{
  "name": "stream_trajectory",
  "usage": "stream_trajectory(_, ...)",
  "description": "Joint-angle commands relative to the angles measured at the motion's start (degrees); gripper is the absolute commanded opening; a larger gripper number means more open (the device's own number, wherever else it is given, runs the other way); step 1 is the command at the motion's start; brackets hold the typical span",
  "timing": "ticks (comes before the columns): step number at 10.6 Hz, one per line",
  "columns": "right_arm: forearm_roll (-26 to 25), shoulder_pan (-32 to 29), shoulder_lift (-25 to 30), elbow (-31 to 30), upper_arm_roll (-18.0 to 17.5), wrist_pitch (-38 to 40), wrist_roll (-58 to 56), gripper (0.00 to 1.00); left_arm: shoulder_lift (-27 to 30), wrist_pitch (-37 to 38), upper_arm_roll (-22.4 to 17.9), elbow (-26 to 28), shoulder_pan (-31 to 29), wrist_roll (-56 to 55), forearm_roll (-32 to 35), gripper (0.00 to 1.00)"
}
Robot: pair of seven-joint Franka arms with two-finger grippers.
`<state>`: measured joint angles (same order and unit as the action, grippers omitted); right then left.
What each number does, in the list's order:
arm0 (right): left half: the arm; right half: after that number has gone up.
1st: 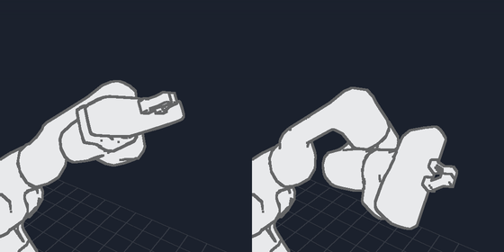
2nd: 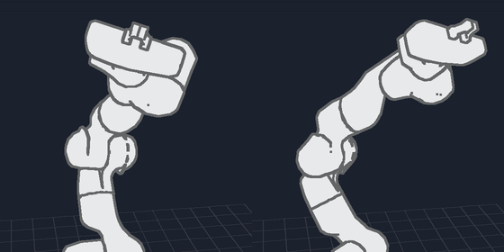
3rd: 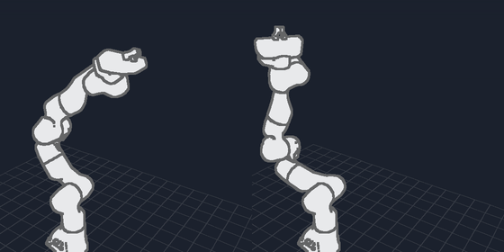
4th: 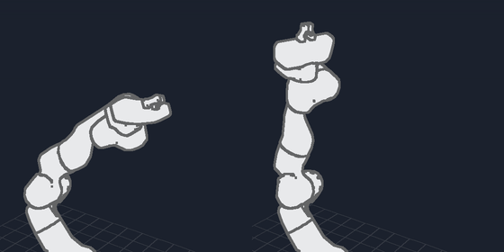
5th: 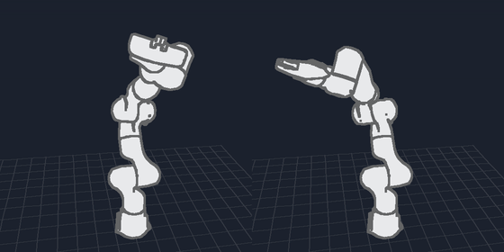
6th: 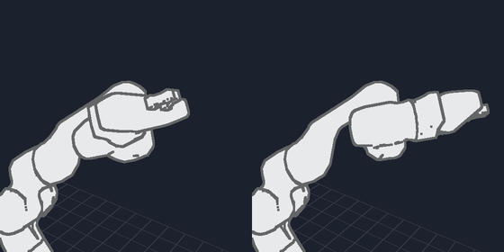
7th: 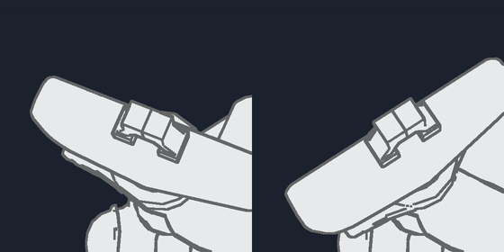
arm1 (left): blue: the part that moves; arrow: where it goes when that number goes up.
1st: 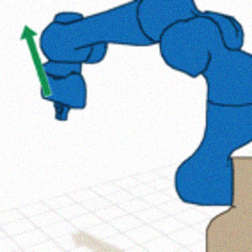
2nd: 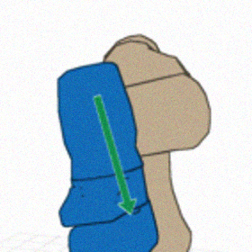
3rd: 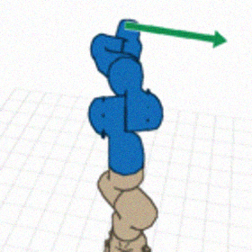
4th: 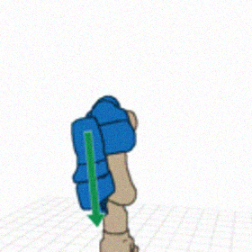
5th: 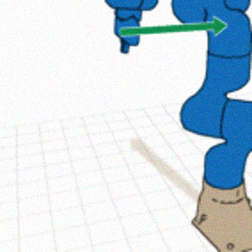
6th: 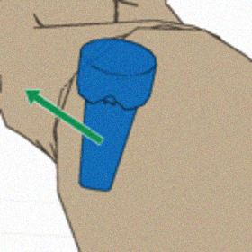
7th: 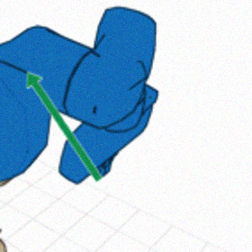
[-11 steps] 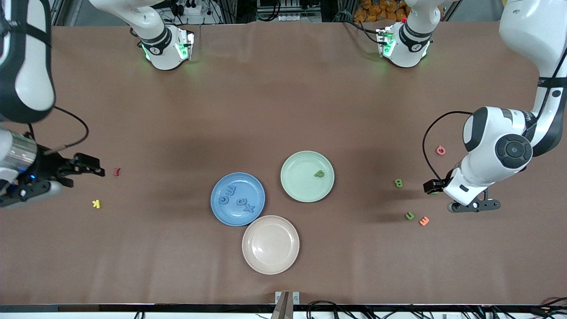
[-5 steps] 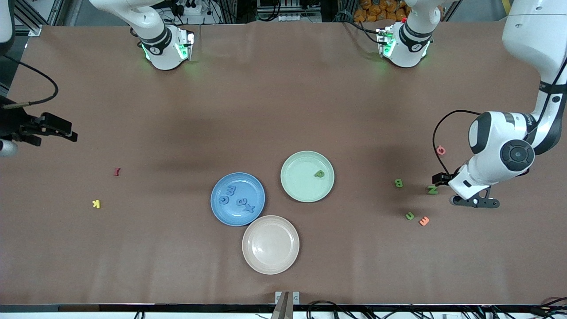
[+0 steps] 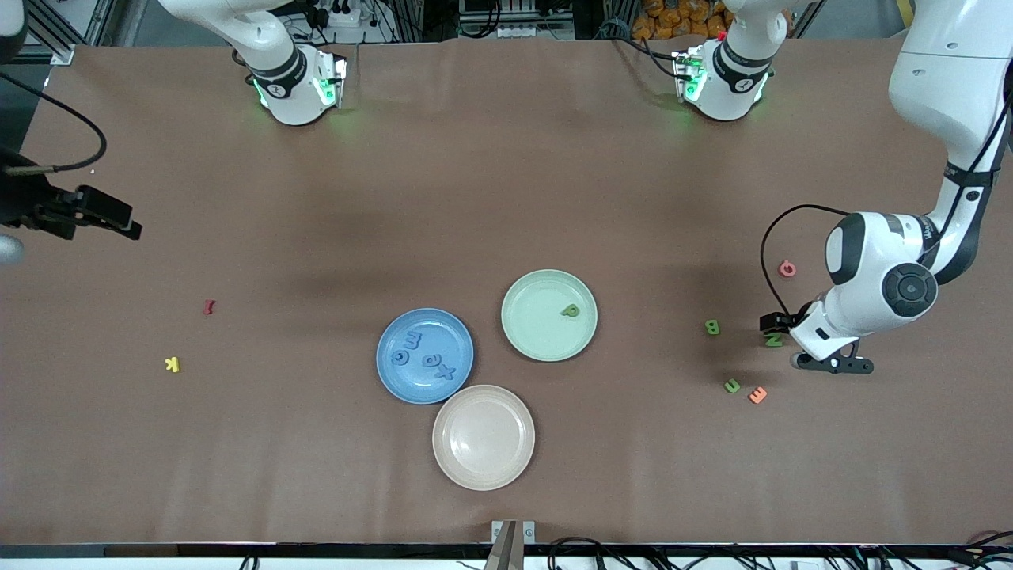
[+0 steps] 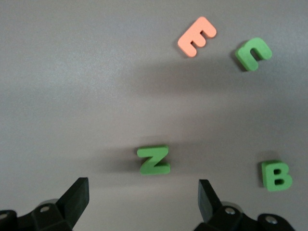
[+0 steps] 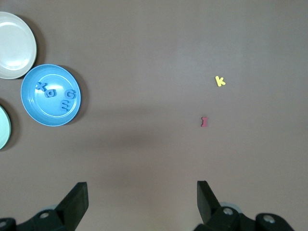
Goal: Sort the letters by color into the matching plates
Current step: 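Move the right gripper away from the plates while the left gripper reaches Z, then lower the left gripper and grasp the green letter Z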
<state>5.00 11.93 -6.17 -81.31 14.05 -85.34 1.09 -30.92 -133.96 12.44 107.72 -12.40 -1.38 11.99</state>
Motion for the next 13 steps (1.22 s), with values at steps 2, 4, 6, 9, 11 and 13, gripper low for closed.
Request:
stream_trajectory(2, -1.66, -0.84, 0.37, 3.70, -0.94, 2.72, 2.07, 1.00, -1.86, -7.33, -1.02, 1.95, 0.36, 1.55, 0.47, 1.00)
stream_trajectory(4, -2.01, -5.31, 0.37, 3.70, -6.10, 1.50, 2.07, 1.00, -2.12, -12.45, -1.19, 4.42, 0.36, 1.55, 2.43, 1.00)
stream_trajectory(6, -5.07, -6.83, 0.45, 3.70, -8.77, 1.22, 2.07, 1.00, -2.91, -12.46, -1.37, 4.86, 0.36, 1.64, 2.43, 1.00)
stream_trajectory(9, -5.70, -7.44, 0.45, 3.70, -9.38, 1.05, 2.07, 1.00, -3.09, -12.46, -2.16, 4.78, 0.88, 1.64, 2.52, 1.00)
stream_trajectory(11, -6.31, -7.01, 0.45, 3.70, -9.30, 0.70, 2.07, 1.00, -3.18, -12.46, -2.16, 4.86, 0.88, 1.64, 2.52, 1.00)
stream_trajectory(13, -6.67, -7.01, 0.37, 3.61, -9.39, -0.09, 2.07, 1.00, -3.44, -12.46, -2.07, 4.69, 0.80, 1.64, 2.52, 0.64)
